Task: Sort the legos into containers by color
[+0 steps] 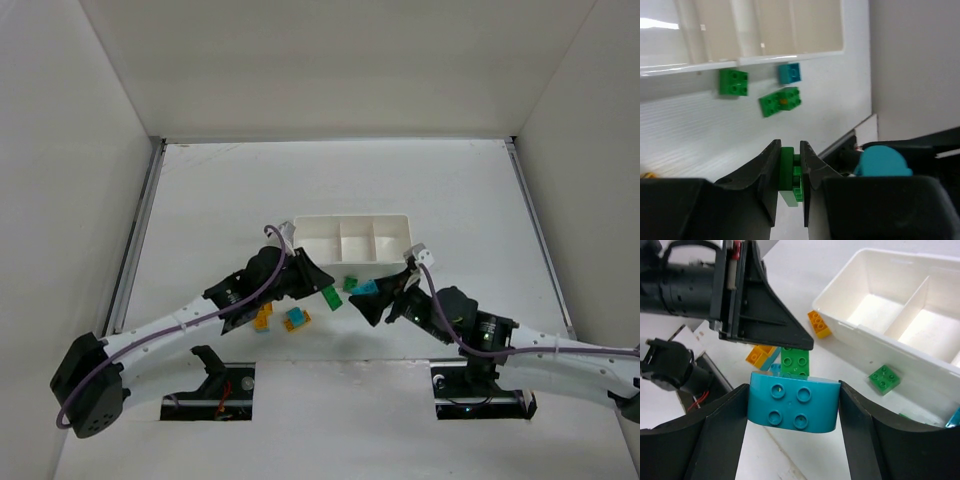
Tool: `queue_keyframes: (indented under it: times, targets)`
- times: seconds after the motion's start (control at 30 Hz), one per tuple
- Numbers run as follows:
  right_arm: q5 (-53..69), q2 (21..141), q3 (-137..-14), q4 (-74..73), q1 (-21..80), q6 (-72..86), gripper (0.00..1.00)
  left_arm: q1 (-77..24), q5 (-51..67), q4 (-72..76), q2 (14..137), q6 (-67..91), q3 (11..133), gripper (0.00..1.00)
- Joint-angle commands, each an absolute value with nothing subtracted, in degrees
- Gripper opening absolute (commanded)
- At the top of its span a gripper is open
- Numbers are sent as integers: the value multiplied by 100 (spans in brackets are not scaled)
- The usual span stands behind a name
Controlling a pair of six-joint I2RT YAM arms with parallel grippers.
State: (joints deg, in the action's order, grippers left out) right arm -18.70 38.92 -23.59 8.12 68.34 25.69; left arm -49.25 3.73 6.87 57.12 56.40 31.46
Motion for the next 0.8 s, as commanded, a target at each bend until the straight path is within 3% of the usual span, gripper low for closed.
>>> queue_keyframes:
  times: [0.0,0.5,0.77]
  targets:
    - [-1951,3788,-2540,1134,6711,2505,54,-4777,167,361,5467,5423,3059,9]
    - [-2496,5474,-3576,879,4751,2356,54,-4926,-544,202,4518,4896,3226,11]
    - [-2523,6660,-4077,1177,4942,2338,55,-4988,-1177,115,3939,4579,3129,12]
